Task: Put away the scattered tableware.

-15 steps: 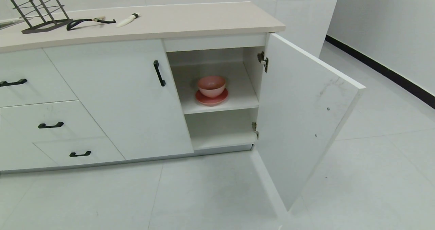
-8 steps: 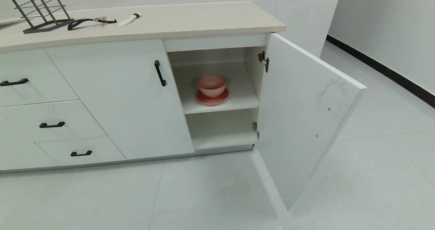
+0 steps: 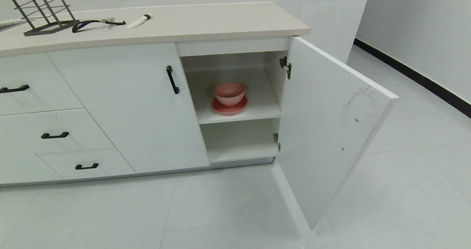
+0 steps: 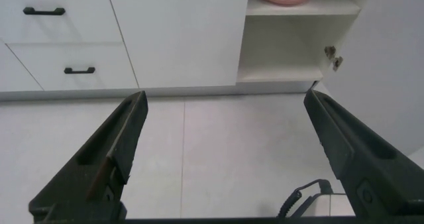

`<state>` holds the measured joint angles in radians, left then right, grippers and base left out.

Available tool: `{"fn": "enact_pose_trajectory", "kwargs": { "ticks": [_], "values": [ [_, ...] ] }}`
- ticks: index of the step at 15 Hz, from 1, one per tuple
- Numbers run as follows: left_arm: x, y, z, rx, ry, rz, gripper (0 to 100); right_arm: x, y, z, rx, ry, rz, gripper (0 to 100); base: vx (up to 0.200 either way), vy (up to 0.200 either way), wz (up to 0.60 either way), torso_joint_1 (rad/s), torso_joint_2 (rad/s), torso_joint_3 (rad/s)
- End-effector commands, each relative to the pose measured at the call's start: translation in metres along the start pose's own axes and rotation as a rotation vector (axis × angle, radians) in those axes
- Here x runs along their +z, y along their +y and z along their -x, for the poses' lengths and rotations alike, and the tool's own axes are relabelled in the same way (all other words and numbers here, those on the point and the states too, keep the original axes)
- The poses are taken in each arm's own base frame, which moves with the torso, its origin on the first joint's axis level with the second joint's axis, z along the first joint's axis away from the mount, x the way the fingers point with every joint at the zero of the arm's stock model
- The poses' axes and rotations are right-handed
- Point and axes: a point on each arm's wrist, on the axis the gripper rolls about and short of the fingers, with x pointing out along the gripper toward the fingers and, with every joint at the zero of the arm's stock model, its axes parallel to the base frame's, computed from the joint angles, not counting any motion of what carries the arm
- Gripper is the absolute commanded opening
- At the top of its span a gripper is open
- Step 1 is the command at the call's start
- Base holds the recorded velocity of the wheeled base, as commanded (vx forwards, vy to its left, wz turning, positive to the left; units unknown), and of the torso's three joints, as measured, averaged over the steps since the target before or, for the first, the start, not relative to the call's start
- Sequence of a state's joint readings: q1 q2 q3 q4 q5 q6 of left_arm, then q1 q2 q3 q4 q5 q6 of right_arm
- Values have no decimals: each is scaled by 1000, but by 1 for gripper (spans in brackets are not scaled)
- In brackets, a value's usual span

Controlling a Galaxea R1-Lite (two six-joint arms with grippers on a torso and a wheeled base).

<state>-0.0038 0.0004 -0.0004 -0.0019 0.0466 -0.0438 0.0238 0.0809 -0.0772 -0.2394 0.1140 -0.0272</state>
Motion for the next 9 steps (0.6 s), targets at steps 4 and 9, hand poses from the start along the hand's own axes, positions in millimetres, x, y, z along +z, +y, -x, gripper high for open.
{"fn": "enact_pose_trajectory", "kwargs": {
  "ticks": [4,9],
  "values": [
    [0,0,0,0,-1,1,100,64,-1,-114,232,60,-9,0,0,0,0,0,0,0],
    [0,0,0,0,-3,1,100,23,-6,-211,308,-12,41,0,0,0,0,0,0,0]
  ]
}}
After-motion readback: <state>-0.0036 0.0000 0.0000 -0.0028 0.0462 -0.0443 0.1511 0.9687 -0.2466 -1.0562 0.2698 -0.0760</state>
